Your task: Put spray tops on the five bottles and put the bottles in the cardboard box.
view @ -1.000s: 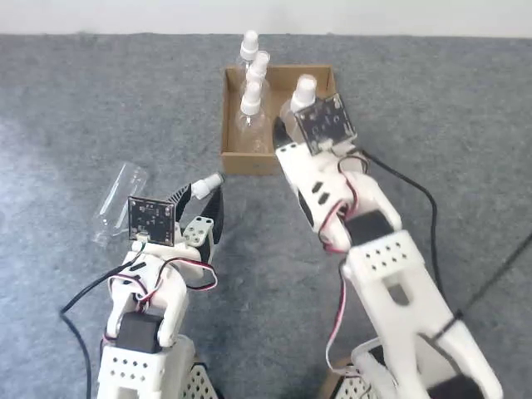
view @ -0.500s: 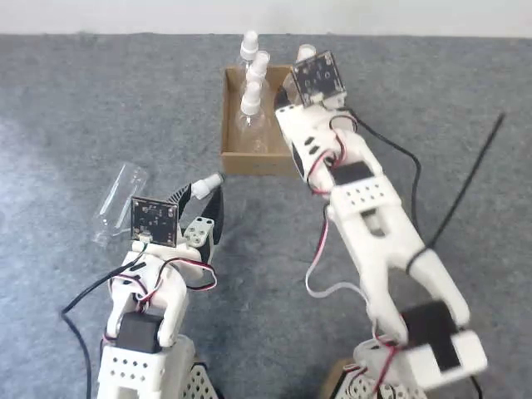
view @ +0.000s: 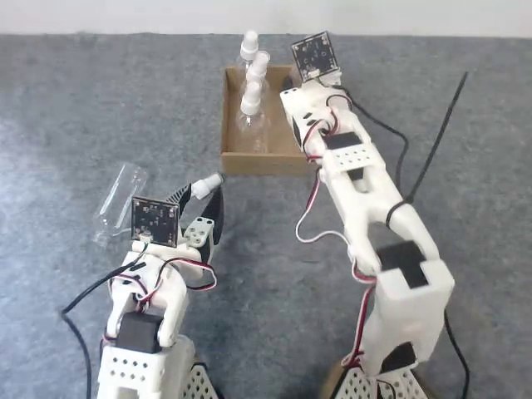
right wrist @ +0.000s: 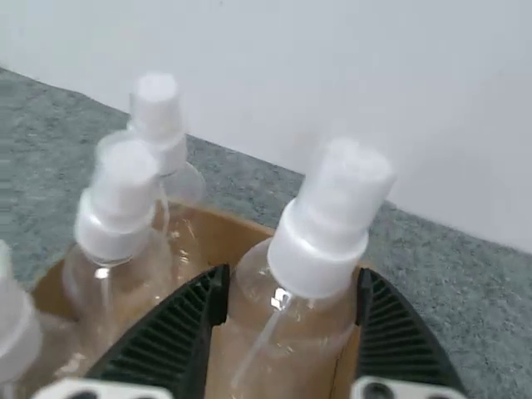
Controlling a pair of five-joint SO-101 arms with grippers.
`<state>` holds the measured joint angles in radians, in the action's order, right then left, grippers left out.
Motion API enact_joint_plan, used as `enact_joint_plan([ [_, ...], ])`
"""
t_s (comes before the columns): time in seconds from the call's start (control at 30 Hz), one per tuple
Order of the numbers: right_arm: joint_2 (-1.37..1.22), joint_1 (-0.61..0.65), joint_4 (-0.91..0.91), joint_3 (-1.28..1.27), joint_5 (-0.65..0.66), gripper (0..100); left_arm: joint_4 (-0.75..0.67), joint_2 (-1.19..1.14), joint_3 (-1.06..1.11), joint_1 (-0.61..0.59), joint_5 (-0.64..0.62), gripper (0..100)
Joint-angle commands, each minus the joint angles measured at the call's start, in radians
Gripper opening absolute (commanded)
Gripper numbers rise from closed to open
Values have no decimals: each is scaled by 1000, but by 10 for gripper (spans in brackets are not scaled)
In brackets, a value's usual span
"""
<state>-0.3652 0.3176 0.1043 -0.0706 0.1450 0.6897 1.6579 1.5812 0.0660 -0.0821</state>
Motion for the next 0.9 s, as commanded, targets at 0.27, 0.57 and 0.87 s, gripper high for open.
enact_joint_plan([
  [0.27,-64,-44,-28,152,-14,162,-25,12,-21,-8,12,159],
  [0.57,-71,-68,-28,150,-138,162,-21,12,-21,-9,12,159],
  [0.87,-130,-81,-189,146,-138,162,5,12,-25,-9,14,159],
])
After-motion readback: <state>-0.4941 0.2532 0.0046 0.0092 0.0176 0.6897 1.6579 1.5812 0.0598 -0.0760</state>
